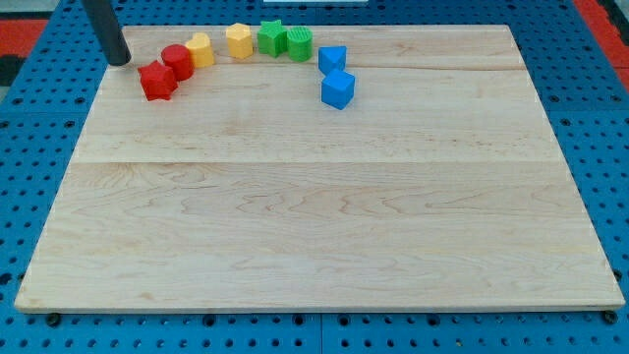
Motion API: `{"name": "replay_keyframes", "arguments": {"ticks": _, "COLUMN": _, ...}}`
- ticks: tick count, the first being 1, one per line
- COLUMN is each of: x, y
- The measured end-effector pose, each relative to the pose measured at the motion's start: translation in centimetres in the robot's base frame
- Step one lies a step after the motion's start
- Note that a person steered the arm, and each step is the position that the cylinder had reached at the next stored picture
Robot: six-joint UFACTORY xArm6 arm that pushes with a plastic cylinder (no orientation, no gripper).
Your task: Push the red circle to the bottom of the board
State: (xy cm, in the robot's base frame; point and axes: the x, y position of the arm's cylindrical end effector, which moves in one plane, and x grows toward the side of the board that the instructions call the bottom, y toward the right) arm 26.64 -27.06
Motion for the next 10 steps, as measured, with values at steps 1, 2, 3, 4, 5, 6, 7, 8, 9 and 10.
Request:
{"name": "replay_keyframes", "arguments": {"ticks": 1, "x": 0.0, "y": 0.0}}
{"name": "replay_keyframes", "arguments": {"ticks": 2, "x": 0.1, "y": 0.2}}
{"name": "replay_keyframes", "arguments": {"ticks": 3, "x": -0.1, "y": 1.9}}
{"name": "replay_keyframes", "arguments": {"ticks": 4, "x": -0.7, "y": 6.5}}
{"name": "replay_keyframes", "arguments": {"ticks": 5, "x": -0.6, "y": 8.7}}
{"name": "replay_keyframes", "arguments": {"ticks": 6, "x": 0.7, "y": 8.7}}
{"name": "replay_keyframes", "arguments": {"ticks": 7, "x": 0.8, "y": 8.7}}
{"name": "replay_keyframes", "arguments": {"ticks": 8, "x": 0.8, "y": 9.3}}
{"name": "replay_keyframes", "arguments": {"ticks": 9, "x": 1.3, "y": 10.5}}
{"name": "replay_keyframes", "arguments": {"ticks": 10, "x": 3.6, "y": 13.2}}
